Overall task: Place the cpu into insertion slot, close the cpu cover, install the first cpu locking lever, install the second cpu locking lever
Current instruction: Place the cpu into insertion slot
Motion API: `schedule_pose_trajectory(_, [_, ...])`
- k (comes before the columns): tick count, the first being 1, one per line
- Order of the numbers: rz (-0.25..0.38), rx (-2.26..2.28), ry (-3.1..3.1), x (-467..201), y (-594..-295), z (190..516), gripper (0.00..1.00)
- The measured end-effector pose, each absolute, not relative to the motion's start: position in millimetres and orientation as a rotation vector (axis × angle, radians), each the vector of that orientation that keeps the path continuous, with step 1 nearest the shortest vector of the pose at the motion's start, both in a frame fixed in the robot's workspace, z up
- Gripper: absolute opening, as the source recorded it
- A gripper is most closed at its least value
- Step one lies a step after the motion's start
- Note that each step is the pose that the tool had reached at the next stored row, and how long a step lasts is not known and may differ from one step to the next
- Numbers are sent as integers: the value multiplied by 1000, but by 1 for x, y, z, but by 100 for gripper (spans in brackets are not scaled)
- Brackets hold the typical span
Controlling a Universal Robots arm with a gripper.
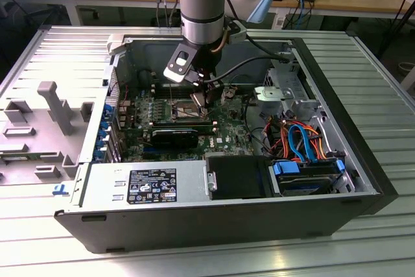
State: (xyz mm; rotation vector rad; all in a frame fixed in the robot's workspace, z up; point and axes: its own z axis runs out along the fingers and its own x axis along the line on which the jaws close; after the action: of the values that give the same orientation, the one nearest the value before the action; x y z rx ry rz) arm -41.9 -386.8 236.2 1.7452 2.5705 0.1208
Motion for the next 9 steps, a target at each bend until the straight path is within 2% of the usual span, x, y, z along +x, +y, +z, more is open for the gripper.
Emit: schedule_pose_trajectory(9, [121, 1755, 2564, -42, -387, 236, 54])
